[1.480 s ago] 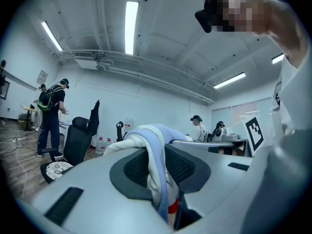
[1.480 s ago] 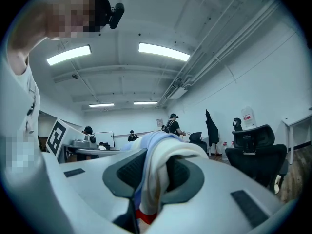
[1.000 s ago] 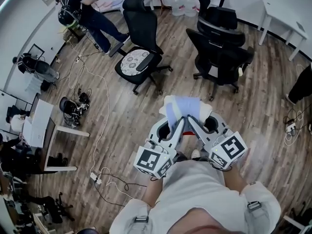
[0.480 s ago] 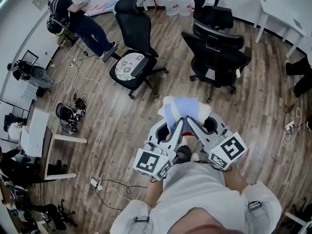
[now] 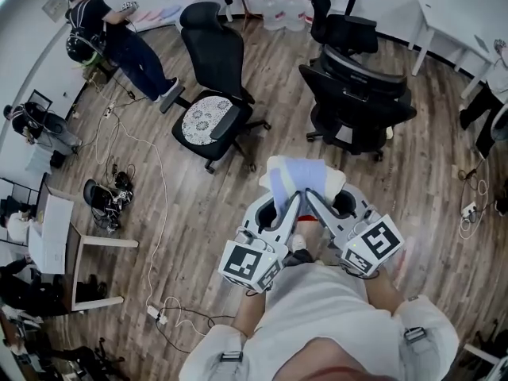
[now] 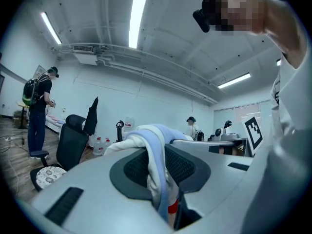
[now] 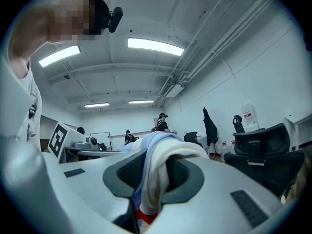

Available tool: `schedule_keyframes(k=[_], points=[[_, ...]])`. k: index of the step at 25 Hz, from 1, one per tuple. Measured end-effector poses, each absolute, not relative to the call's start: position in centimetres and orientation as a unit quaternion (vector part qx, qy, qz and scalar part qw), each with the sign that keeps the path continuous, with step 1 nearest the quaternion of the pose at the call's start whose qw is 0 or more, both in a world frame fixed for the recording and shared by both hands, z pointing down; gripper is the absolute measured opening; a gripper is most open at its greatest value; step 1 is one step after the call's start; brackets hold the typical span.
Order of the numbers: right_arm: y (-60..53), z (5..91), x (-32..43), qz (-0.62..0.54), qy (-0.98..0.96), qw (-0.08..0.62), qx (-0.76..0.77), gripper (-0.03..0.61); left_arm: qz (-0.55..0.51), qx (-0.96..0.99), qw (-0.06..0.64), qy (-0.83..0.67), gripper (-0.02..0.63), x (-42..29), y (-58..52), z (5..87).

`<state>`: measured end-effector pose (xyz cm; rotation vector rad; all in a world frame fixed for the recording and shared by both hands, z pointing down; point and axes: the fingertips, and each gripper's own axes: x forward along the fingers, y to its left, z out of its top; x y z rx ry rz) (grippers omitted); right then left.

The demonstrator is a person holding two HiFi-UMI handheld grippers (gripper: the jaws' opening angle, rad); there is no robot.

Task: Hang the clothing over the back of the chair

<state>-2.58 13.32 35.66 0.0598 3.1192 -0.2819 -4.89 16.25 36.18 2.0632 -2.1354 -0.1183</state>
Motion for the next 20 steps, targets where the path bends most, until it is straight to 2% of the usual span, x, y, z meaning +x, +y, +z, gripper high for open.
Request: schedule_keyframes(k=[8,20], points=[[11.8,36.2,-7.6,-0.093,0.996,0.001,0.002,0.094,-0.039,0.7,0.092,-0.707,0.092,-10.0,14.7,36.8],[8.3,36.7,-10.8,-0.105,0.994,-0.006,-0.013,0.094,-0.037,0.707,0.104,-0.698,0.092,-13.3,11.1,37.2]])
